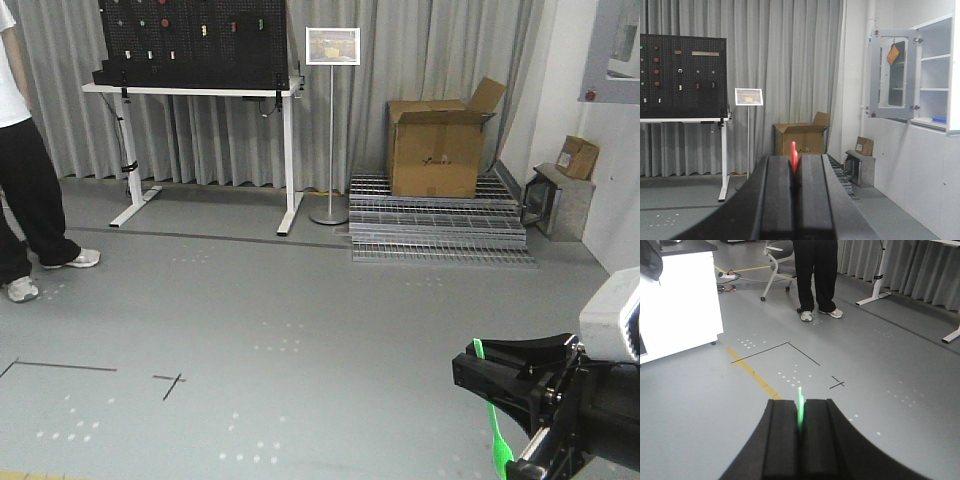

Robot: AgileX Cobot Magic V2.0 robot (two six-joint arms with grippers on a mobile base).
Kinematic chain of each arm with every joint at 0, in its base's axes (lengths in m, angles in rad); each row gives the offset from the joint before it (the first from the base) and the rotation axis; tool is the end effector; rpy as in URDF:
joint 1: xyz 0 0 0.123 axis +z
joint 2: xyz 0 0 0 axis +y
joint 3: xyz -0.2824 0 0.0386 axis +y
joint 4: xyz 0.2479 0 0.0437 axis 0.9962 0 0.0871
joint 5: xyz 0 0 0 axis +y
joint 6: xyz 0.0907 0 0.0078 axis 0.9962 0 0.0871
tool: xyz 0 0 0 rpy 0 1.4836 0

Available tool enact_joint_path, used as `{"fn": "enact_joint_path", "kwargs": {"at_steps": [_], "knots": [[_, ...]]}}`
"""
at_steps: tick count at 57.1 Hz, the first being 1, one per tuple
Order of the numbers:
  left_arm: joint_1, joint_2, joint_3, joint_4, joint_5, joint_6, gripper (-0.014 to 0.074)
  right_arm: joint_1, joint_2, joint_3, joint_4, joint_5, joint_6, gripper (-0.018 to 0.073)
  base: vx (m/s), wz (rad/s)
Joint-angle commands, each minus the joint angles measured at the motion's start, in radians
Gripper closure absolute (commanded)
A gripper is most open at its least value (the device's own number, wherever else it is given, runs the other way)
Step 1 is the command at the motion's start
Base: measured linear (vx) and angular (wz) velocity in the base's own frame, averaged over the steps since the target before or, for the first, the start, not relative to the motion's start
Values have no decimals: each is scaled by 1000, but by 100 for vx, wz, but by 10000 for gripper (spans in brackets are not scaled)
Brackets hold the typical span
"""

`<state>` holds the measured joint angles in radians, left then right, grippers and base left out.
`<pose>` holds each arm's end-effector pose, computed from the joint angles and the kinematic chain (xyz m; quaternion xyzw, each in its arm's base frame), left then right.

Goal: Sort red and green spoons into left cabinet
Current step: 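Drive the base away from the bench holding both spoons, then drive to the open white cabinet with the blue tray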

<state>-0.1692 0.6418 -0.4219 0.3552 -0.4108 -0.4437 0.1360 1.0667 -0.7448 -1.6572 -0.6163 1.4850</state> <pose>0.1316 -0.0353 0.3342 0.0713 0.6083 -0.1543 0.7753 0.2086 0.0813 0.3302 -0.3023 0.7265 0.2269 0.5739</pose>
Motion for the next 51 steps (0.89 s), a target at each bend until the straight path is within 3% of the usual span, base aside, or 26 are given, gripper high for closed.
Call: {"fn": "enact_joint_path", "kwargs": {"at_steps": [1,51], "knots": [[-5,-2,-25,-16,-66,-8,594,-5,-18,-29,41,3,-1,564,65,2],[-5,-2,-25,-16,-66,-8,594,-5,-18,-29,41,3,-1,564,64,-4]]}}
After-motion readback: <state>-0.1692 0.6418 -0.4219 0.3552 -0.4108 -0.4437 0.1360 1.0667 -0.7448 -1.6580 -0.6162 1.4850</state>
